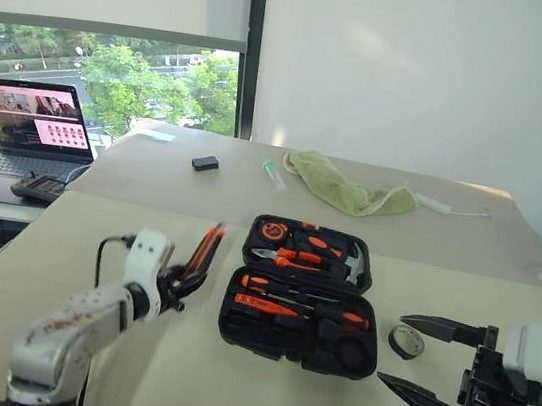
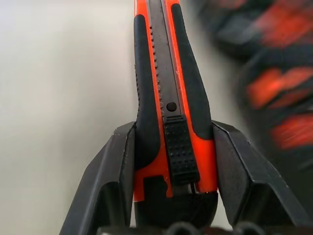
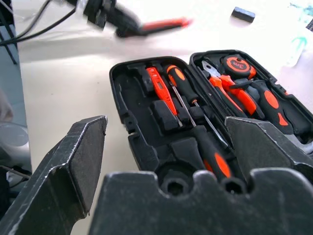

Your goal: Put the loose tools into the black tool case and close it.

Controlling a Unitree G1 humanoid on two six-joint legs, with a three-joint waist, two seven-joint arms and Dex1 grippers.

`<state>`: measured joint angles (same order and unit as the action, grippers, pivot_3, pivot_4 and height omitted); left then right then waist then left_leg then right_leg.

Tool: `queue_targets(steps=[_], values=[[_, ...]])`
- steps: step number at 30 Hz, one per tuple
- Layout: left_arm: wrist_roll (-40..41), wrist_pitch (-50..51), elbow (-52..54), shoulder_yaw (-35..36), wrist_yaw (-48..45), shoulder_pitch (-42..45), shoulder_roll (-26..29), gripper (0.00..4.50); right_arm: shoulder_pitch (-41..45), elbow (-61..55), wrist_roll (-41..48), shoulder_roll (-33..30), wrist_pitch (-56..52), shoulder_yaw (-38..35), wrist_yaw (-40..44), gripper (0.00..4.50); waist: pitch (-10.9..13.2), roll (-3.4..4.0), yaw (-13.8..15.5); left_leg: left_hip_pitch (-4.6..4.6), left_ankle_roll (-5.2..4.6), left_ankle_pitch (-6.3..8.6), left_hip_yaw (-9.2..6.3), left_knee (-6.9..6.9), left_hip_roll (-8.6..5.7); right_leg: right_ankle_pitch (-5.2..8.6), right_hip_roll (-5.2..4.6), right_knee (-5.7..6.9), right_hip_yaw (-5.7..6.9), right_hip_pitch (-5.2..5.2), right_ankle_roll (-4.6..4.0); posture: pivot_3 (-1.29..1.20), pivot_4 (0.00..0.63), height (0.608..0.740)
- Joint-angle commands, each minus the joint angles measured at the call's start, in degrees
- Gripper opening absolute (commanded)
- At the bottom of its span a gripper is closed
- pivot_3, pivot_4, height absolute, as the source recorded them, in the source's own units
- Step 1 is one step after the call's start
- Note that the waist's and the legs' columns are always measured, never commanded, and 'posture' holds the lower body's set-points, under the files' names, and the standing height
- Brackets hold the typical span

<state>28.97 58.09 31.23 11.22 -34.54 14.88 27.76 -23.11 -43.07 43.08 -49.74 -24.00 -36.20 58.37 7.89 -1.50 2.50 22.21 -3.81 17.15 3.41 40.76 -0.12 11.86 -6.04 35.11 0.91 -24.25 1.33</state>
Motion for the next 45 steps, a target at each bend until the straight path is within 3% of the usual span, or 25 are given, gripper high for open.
queue_targets(steps=[1, 5, 9, 17, 26, 28, 29, 31, 32, 35, 38, 45], values=[[0.83, -11.40, -6.58, -12.63, -25.75, 7.30, 11.50, 1.78, -2.91, -1.87, -0.05, 1.69, 0.61, -3.57, 0.04, 4.50, -0.02, 0.06, 0.06, -0.05, -0.02, 0.01, 0.06, -0.03, -0.03, 0.00, 0.20, 0.00, 0.04, 0.01, 0.00, 0.00, 0.150, 0.740], [-8.61, -27.64, -19.54, -25.92, -39.20, 16.06, 15.66, 1.78, -5.38, -2.91, 0.13, 2.47, 0.77, -5.70, 0.25, 4.50, 0.01, 0.30, -0.21, -0.14, -0.22, 0.13, 0.34, 0.00, -0.11, 0.01, 0.55, -0.12, -0.11, 0.10, 0.00, 0.00, 0.150, 0.740], [-18.40, -43.79, -32.23, -35.10, -45.42, 23.26, 12.85, 1.78, -9.37, -4.89, 0.69, 4.28, 0.82, -9.68, 0.44, 4.50, 0.07, 0.20, -0.28, -0.08, -0.25, 0.14, 0.38, 0.04, -0.06, -0.02, 0.71, -0.15, -0.15, 0.07, 0.07, 0.00, 0.150, 0.740], [-24.44, -50.72, -38.57, -39.74, -47.44, 25.02, 8.26, 1.78, -14.26, -8.77, 1.17, 7.81, 0.98, -13.45, -1.22, 4.50, 0.07, 0.20, -0.46, -0.01, -0.32, 0.18, 0.37, 0.07, -0.01, -0.21, 0.71, -0.12, -0.18, -0.01, 0.58, 0.00, 0.150, 0.740], [-26.55, -48.43, -38.25, -40.54, -46.29, 24.77, 4.21, 1.78, -15.13, -9.96, 1.42, 8.04, 0.82, -13.61, -2.77, 4.50, 0.06, 0.21, -0.31, -0.06, -0.32, 0.18, 0.34, 0.10, 0.00, -0.21, 0.68, -0.11, -0.18, 0.05, 0.63, 0.00, 0.150, 0.740], [-25.05, -46.08, -37.04, -39.89, -47.41, 24.66, 4.27, 2.78, -15.00, -9.95, 1.45, 7.83, 0.77, -13.52, -2.93, 4.50, 0.05, 0.22, -0.27, -0.06, -0.32, 0.18, 0.33, 0.11, 0.00, -0.22, 0.68, -0.11, -0.17, 0.06, 0.65, 0.00, 0.150, 0.740], [-24.07, -44.47, -36.00, -39.26, -47.91, 24.51, 4.64, 2.93, -15.00, -9.97, 1.39, 7.81, 0.80, -13.51, -2.96, 4.50, 0.05, 0.22, -0.31, -0.06, -0.32, 0.18, 0.33, 0.11, 0.00, -0.22, 0.68, -0.11, -0.17, 0.06, 0.66, 0.00, 0.150, 0.740], [-20.79, -40.85, -33.62, -36.84, -48.50, 24.13, 5.12, 3.68, -14.98, -9.93, 1.16, 7.93, 0.94, -13.40, -3.06, 4.50, 0.05, 0.22, -0.48, -0.05, -0.32, 0.18, 0.33, 0.10, 0.01, -0.21, 0.70, -0.10, -0.17, 0.03, 0.66, 0.00, 0.150, 0.740], [-17.66, -37.76, -31.99, -34.78, -49.25, 24.08, 5.57, 3.90, -14.97, -10.00, 1.04, 8.05, 1.01, -13.31, -3.21, 4.50, 0.05, 0.22, -0.59, -0.04, -0.32, 0.18, 0.32, 0.10, 0.03, -0.21, 0.71, -0.09, -0.17, 0.00, 0.67, 0.00, 0.150, 0.740], [-12.16, -30.51, -30.31, -29.80, -47.99, 24.54, 5.79, 3.90, -15.13, -10.06, 0.67, 8.43, 1.33, -13.07, -3.34, 4.50, 0.06, 0.22, -0.77, 0.00, -0.32, 0.18, 0.30, 0.10, 0.05, -0.18, 0.72, -0.05, -0.15, -0.04, 0.71, 0.00, 0.150, 0.740], [-8.71, -25.10, -31.01, -26.87, -45.31, 24.80, 4.16, 3.26, -14.80, -10.32, 0.39, 8.57, 1.33, -12.10, -4.12, 4.50, 0.06, 0.22, -0.81, -0.04, -0.31, 0.17, 0.26, 0.11, 0.04, -0.18, 0.70, -0.04, -0.14, 0.01, 0.72, 0.00, 0.150, 0.740], [-12.06, -29.77, -35.79, -29.31, -39.03, 20.92, -1.96, 0.56, -14.47, -11.06, 1.27, 7.75, 0.49, -12.18, -5.16, 4.50, 0.06, 0.21, -0.37, -0.02, -0.32, 0.18, 0.25, 0.23, -0.03, -0.22, 0.68, -0.06, -0.17, 0.07, 0.79, 0.00, 0.150, 0.740]])
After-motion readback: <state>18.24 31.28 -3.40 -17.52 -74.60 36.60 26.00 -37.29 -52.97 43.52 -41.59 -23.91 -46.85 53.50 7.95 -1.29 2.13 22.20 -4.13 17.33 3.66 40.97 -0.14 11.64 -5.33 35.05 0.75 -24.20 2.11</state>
